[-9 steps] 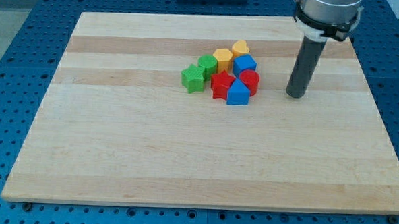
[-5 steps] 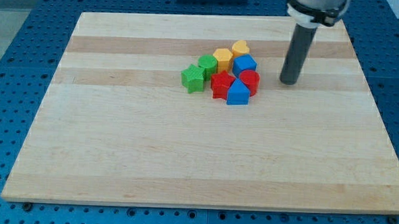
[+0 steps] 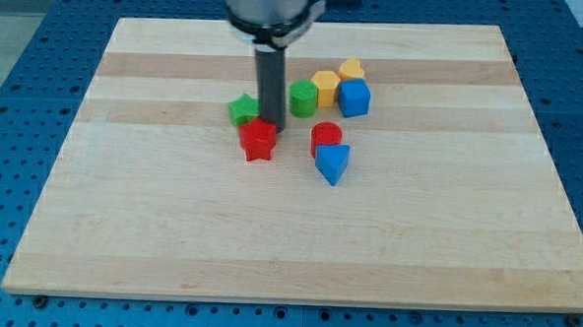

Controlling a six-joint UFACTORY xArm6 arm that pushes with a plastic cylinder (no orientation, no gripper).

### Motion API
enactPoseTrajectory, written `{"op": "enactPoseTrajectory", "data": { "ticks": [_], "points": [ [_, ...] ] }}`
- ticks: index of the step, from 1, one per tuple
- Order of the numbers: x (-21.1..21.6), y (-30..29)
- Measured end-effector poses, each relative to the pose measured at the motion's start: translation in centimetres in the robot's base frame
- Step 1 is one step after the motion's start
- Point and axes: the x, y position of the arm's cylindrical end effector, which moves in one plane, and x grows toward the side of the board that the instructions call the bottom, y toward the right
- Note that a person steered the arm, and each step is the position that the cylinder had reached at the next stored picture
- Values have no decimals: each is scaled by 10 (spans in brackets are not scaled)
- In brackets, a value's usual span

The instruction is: Place red blocks and blue triangle in a horizontal line

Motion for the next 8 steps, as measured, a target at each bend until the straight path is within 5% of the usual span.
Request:
{"op": "enactPoseTrajectory", "data": {
  "ticks": [2, 8],
  "points": [
    [25, -56],
    [-8, 182]
  ]
}}
